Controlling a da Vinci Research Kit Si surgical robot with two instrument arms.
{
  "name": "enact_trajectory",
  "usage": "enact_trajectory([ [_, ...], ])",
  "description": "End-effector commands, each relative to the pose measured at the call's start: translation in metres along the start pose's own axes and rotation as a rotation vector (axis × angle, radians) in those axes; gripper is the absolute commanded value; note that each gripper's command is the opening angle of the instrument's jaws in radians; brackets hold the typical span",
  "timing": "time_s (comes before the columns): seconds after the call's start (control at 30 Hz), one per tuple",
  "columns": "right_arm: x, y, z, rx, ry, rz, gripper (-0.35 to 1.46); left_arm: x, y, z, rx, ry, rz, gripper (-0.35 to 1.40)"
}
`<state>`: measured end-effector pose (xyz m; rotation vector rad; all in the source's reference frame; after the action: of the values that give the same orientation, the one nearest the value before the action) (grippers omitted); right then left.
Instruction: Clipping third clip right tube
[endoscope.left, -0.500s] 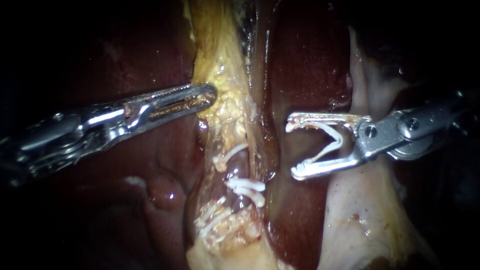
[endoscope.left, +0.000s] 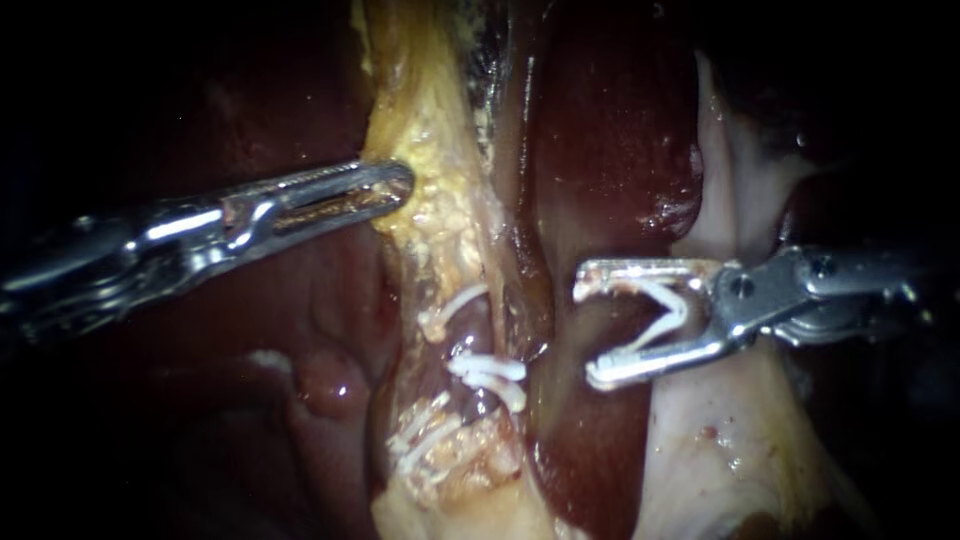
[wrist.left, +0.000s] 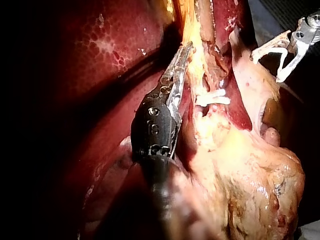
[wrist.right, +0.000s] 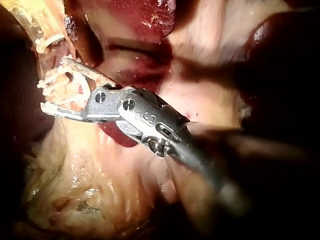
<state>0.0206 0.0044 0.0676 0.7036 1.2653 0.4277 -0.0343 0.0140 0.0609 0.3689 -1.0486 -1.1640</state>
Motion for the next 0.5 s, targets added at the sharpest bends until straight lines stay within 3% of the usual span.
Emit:
enact_trajectory([
  [0.03,-0.0005,0.0003,0.0004,0.0,-0.007,0.009,0.6,-0.0003,-0.0001,-0.0006,0.0,-0.006,-0.002,-0.35],
  [0.27,-0.0033,0.0033,0.003,-0.009,-0.007,0.103,0.6,-0.0016,-0.001,-0.0039,-0.003,-0.03,-0.007,-0.35],
  [0.5,-0.0045,0.0062,0.0053,-0.027,-0.018,0.146,0.59,-0.002,-0.003,-0.0056,-0.006,-0.045,-0.003,-0.35],
])
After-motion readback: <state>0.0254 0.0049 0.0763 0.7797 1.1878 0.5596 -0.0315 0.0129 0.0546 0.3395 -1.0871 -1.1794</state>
